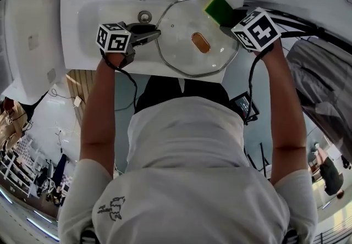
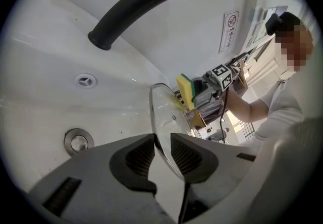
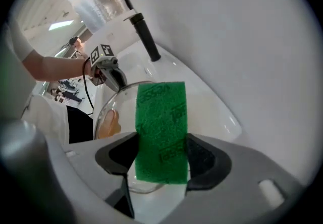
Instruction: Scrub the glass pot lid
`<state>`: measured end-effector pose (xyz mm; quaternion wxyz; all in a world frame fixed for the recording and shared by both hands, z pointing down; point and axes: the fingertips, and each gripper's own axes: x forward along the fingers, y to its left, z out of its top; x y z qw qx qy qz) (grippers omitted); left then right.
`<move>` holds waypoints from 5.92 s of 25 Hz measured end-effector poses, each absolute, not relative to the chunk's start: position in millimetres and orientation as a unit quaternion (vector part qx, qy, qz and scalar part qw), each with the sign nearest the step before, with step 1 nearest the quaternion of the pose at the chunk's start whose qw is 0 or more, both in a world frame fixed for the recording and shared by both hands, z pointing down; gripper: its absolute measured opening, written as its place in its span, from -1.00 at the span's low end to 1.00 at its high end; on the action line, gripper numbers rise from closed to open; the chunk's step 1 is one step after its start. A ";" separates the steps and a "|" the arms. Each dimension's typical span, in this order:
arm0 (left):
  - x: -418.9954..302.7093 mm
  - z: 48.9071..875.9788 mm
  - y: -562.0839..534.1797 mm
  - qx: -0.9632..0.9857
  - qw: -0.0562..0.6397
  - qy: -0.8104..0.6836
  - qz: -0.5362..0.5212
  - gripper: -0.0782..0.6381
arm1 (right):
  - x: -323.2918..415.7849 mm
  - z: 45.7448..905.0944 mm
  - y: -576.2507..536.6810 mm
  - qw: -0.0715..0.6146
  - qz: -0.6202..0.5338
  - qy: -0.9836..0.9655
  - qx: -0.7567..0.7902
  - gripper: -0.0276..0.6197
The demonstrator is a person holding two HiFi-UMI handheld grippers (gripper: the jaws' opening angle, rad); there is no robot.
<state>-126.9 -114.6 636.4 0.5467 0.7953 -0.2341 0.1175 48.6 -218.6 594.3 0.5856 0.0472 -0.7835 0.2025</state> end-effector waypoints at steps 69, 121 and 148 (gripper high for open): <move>-126.1 636.7 -116.4 0.789 0.569 -0.219 0.078 -0.55 | 80.0 623.4 -240.3 0.615 0.225 -0.755 0.033 -0.02; -126.4 638.7 -114.4 0.791 0.568 -0.214 0.078 -0.57 | 127.6 615.9 -139.3 0.534 0.305 -0.769 0.174 -0.01; -133.9 637.4 -116.6 0.779 0.580 -0.235 0.042 -0.60 | -70.3 618.7 -178.2 0.677 -0.149 -0.696 -0.185 -0.02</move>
